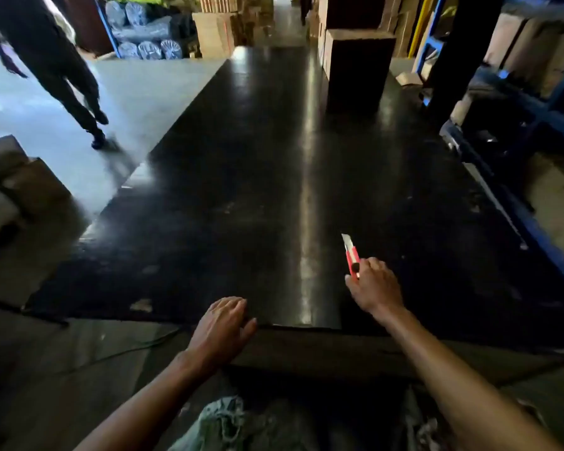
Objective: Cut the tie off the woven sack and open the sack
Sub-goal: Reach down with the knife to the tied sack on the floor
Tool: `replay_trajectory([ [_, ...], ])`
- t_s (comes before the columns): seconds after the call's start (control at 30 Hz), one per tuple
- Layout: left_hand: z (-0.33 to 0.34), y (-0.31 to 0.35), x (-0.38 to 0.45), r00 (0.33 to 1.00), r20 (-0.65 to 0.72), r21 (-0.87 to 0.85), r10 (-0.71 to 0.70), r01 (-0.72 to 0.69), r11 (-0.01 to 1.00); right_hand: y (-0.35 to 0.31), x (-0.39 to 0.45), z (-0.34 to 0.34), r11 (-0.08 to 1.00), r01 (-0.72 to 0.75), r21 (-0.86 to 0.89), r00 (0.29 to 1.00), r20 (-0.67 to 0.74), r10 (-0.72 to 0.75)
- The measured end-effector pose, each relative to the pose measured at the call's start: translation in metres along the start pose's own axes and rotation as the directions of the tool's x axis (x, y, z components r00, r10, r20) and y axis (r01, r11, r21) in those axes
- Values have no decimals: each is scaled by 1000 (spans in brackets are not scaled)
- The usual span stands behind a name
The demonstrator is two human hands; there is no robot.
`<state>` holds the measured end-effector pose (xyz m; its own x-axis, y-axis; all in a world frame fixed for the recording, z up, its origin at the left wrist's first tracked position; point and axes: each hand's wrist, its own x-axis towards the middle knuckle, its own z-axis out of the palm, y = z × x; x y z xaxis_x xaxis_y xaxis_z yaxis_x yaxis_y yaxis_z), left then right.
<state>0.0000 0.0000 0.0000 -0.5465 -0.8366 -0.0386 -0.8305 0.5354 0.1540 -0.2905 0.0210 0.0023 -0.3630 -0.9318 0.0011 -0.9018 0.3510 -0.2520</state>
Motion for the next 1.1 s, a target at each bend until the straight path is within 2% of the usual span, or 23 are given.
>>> replay_trajectory([
  [0.1,34,-7,6,992,123,32,-6,2,999,18,25,19,995,-94,-22,995,-11,94],
  [0.2,49,-16,1,986,164,76,-6,-7,997,16,36,35,989,-143,22,990,-3,143],
  [0.33,53,-17,-4,989,145,143,18,-39,989,8,42,46,965,-218,144,972,-52,227],
  [0.43,51,-11,-6,995,88,81,43,-50,995,1,42,45,913,-296,282,951,-2,309],
  [0.5,46,-8,-6,998,68,-29,17,-15,999,-3,38,40,846,-351,401,930,44,365],
  [0.57,40,-7,-16,999,32,-115,-1,4,993,-11,23,36,713,-388,584,910,118,398],
  [0.63,38,-7,-37,999,-12,-169,33,-35,985,-24,-6,33,589,-355,726,913,135,384],
  [0.7,43,-12,-63,997,-23,-203,74,-77,976,-36,-43,37,546,-307,780,918,91,387],
  [0.83,63,-38,-104,992,75,-216,102,-84,973,-65,-131,59,539,-234,809,916,-2,402],
  [0.97,84,-59,-135,983,151,-211,103,-70,975,-78,-197,96,626,-277,729,907,-17,421],
  [1.1,128,-79,-173,969,214,-233,122,-70,970,-85,-250,166,686,-422,592,892,137,431],
])
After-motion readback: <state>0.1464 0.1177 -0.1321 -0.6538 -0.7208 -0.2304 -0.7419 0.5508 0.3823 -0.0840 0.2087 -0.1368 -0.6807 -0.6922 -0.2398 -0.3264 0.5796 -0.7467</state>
